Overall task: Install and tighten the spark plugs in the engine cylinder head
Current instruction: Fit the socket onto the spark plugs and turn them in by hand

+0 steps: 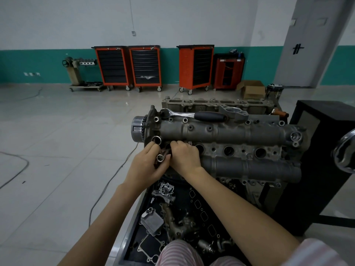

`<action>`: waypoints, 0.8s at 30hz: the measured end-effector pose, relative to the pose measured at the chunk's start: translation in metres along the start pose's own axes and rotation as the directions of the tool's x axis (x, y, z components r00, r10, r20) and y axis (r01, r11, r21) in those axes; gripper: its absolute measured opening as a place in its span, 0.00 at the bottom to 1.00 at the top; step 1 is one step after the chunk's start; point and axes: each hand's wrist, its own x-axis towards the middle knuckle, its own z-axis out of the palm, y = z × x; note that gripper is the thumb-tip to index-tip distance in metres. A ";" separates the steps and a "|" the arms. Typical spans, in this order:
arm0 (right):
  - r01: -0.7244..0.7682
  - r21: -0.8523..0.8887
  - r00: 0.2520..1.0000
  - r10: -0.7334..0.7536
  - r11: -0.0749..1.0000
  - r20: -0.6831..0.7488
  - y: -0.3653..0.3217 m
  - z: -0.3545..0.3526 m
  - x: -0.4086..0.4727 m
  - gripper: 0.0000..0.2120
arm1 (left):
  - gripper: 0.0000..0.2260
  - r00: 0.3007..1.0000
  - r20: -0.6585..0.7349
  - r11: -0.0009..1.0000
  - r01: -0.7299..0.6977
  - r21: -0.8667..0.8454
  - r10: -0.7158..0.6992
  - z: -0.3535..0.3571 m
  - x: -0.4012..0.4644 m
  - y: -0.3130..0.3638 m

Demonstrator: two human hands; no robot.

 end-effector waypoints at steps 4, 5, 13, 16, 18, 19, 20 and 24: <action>0.021 0.001 1.000 -0.021 1.000 -0.016 0.000 0.002 -0.002 0.14 | 0.13 0.999 0.001 0.999 0.038 -0.032 -0.038 0.001 -0.001 0.002; 0.020 -0.003 1.000 -0.020 1.000 -0.014 0.000 0.002 -0.002 0.14 | 0.13 0.999 0.003 0.999 0.046 -0.028 -0.046 0.001 -0.001 0.002; -0.024 0.065 0.998 0.028 0.998 -0.048 0.000 0.000 -0.005 0.10 | 0.18 0.996 -0.065 0.995 0.071 0.066 -0.067 0.006 0.005 0.006; -0.018 0.121 0.992 0.033 0.993 -0.125 -0.003 -0.002 -0.006 0.08 | 0.17 0.993 -0.090 0.988 0.093 0.120 -0.082 0.011 0.006 0.005; -0.030 0.133 0.993 0.045 0.991 -0.108 -0.003 -0.002 -0.007 0.09 | 0.18 0.994 -0.098 0.986 0.071 0.154 -0.057 0.013 0.004 0.005; -0.036 0.111 0.997 0.044 0.993 -0.063 -0.003 -0.001 -0.007 0.10 | 0.17 0.994 -0.095 0.985 0.068 0.158 -0.053 0.013 0.004 0.005; -0.037 0.088 0.998 0.041 0.995 -0.040 -0.001 0.001 -0.006 0.10 | 0.16 0.995 -0.084 0.985 0.066 0.159 -0.054 0.012 0.004 0.004; 0.028 0.029 0.995 -0.025 0.999 -0.096 -0.004 -0.008 -0.005 0.07 | 0.13 0.998 -0.003 0.986 0.067 0.154 -0.067 0.007 0.004 0.003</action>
